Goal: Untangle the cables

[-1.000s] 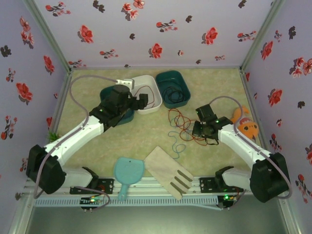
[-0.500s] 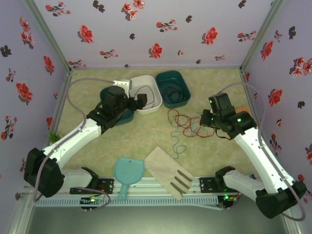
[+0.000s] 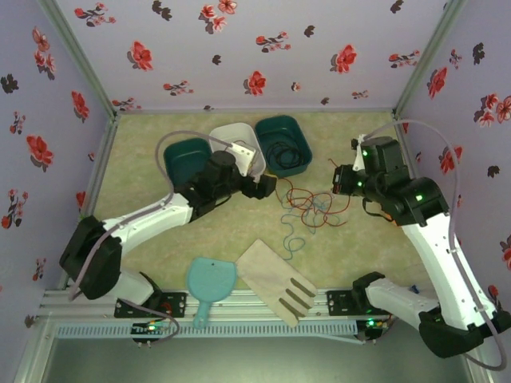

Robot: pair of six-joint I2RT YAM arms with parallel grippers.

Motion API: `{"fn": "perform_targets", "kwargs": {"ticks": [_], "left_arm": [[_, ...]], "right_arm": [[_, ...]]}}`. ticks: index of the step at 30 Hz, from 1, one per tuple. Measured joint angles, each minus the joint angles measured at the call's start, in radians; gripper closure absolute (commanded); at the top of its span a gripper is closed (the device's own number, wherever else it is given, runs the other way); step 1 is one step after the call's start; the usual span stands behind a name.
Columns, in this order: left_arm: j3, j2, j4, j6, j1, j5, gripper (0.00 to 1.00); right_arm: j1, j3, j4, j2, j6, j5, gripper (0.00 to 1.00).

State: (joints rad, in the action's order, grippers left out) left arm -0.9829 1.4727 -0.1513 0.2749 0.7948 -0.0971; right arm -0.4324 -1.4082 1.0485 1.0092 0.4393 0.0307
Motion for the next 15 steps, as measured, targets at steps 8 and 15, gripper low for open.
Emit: {"fn": "perform_targets", "kwargs": {"ticks": [8, 15], "left_arm": [[-0.024, 0.066, -0.076, -0.042, 0.050, -0.065, 0.00], [-0.024, 0.066, -0.138, -0.050, 0.065, -0.090, 0.00]], "right_arm": [[0.000, -0.151, 0.004, 0.014, -0.039, 0.019, 1.00], [0.000, -0.323, 0.009, 0.058, -0.074, 0.017, 1.00]]}}
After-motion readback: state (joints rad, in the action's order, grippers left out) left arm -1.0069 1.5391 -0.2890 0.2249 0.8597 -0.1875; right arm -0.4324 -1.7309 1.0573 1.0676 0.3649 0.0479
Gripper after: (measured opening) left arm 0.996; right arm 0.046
